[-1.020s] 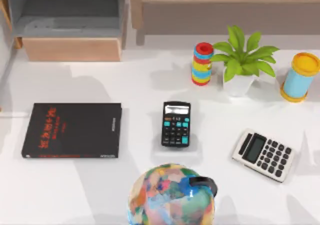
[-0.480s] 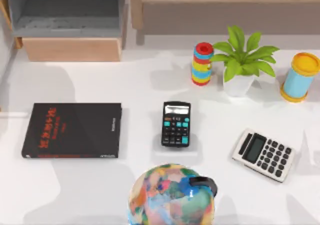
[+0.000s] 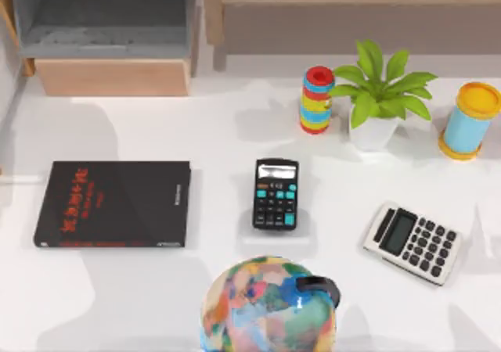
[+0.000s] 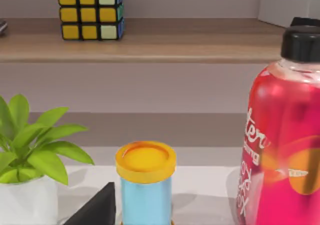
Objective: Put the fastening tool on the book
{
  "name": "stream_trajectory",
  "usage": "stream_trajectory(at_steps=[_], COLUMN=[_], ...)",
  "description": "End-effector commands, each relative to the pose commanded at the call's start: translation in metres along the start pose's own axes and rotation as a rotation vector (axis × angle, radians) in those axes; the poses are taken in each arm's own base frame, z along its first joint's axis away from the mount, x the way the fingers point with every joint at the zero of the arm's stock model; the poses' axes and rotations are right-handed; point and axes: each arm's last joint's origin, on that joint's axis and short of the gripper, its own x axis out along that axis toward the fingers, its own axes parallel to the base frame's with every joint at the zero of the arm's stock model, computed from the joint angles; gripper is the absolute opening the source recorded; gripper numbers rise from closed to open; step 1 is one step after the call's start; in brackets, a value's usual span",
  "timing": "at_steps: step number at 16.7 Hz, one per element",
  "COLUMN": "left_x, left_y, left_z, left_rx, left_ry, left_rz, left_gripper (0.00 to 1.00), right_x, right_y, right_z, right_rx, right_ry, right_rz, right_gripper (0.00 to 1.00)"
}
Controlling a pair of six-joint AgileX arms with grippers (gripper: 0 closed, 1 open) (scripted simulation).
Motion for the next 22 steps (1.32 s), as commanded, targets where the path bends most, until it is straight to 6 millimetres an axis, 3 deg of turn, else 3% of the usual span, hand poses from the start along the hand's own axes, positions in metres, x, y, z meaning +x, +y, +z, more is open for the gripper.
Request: stream_trajectory(at_steps=[8,18,22], left_x=[0.0,0.0,-0.036], left_y=[0.0,0.001,0.003], left_z=[0.0,0.0,-0.005], left_rx=[0.0,-0.001,-0.011], left_ry=[0.0,0.0,-0.056], left_rz=[0.0,0.001,0.017], left_gripper=[0.02,0.0,0.0], right_x=[0.0,0.0,0.0], right_y=[0.0,0.0,0.0], right_z=[0.0,0.0,0.0], right_rx=[0.0,0.0,0.0], right_ry=[0.0,0.0,0.0], right_rz=[0.0,0.0,0.0], right_gripper=[1.0,1.0,1.0])
